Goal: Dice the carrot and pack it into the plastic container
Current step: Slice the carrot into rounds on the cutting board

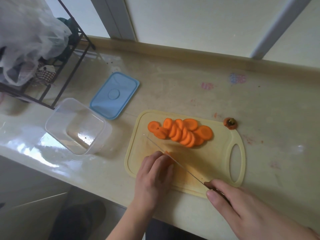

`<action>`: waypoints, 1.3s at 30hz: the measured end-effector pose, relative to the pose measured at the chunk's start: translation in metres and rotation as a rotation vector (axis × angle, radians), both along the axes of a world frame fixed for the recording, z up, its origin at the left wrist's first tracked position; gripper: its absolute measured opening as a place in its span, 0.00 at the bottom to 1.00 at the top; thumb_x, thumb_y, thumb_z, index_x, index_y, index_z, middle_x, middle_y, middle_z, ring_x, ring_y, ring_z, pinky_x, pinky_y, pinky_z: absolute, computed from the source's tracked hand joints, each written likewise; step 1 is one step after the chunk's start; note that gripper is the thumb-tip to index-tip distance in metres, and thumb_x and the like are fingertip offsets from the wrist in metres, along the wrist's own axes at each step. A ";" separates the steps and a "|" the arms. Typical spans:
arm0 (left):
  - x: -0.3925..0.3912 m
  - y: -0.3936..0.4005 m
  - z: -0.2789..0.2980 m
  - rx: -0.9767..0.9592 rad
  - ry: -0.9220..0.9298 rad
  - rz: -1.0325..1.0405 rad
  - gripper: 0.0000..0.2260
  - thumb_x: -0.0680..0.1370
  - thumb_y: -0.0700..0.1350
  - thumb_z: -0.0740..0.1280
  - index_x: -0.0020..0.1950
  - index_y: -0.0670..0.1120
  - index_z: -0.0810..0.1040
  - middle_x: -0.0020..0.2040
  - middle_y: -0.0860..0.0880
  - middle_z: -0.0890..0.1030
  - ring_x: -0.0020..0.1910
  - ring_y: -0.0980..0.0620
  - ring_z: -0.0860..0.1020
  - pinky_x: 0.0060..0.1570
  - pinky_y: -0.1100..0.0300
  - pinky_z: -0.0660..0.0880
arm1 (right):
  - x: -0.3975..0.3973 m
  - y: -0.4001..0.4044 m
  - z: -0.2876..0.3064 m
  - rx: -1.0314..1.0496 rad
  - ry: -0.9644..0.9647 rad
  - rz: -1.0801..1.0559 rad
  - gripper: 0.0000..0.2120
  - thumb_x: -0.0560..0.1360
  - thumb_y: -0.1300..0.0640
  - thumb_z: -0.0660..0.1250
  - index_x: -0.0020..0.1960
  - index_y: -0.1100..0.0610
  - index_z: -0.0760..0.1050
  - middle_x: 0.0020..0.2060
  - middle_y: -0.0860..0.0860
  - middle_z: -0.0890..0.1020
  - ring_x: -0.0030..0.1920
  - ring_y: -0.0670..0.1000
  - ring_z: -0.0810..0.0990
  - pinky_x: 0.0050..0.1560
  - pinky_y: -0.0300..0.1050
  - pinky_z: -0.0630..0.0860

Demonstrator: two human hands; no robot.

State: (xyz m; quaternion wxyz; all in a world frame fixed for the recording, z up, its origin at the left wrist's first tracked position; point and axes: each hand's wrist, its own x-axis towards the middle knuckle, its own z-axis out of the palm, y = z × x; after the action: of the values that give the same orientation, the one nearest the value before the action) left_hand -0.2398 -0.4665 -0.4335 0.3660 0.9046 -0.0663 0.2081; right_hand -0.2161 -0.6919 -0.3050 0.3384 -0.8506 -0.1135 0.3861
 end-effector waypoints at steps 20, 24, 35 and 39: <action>-0.001 0.004 -0.001 0.005 0.029 0.124 0.09 0.78 0.45 0.71 0.57 0.47 0.79 0.57 0.52 0.77 0.51 0.49 0.80 0.52 0.58 0.77 | 0.059 0.071 -0.038 0.102 -0.157 0.000 0.20 0.79 0.39 0.52 0.40 0.53 0.69 0.29 0.46 0.75 0.32 0.45 0.75 0.37 0.50 0.75; 0.001 0.003 -0.003 -0.001 0.019 0.132 0.08 0.77 0.43 0.72 0.55 0.46 0.80 0.56 0.53 0.77 0.51 0.49 0.79 0.52 0.57 0.77 | 0.067 0.067 -0.031 0.210 0.296 -0.306 0.20 0.80 0.39 0.52 0.51 0.56 0.71 0.24 0.48 0.68 0.21 0.46 0.64 0.20 0.36 0.61; 0.000 0.007 -0.006 0.012 -0.009 0.086 0.14 0.74 0.39 0.74 0.59 0.45 0.78 0.56 0.47 0.78 0.52 0.46 0.79 0.51 0.52 0.79 | 0.061 0.027 0.002 0.309 0.550 -0.431 0.26 0.77 0.36 0.55 0.34 0.57 0.64 0.24 0.51 0.64 0.22 0.49 0.59 0.23 0.36 0.57; -0.001 0.007 -0.006 0.006 -0.020 0.083 0.13 0.74 0.36 0.74 0.56 0.44 0.79 0.55 0.49 0.77 0.49 0.46 0.80 0.48 0.53 0.79 | 0.041 0.026 0.010 0.143 0.252 -0.184 0.20 0.75 0.37 0.53 0.39 0.54 0.67 0.24 0.46 0.69 0.23 0.43 0.64 0.23 0.34 0.61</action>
State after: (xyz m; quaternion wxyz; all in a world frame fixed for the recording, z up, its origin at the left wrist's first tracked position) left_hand -0.2404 -0.4593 -0.4397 0.3539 0.9055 -0.0331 0.2318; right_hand -0.1756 -0.6661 -0.2954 0.4438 -0.7758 -0.0188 0.4481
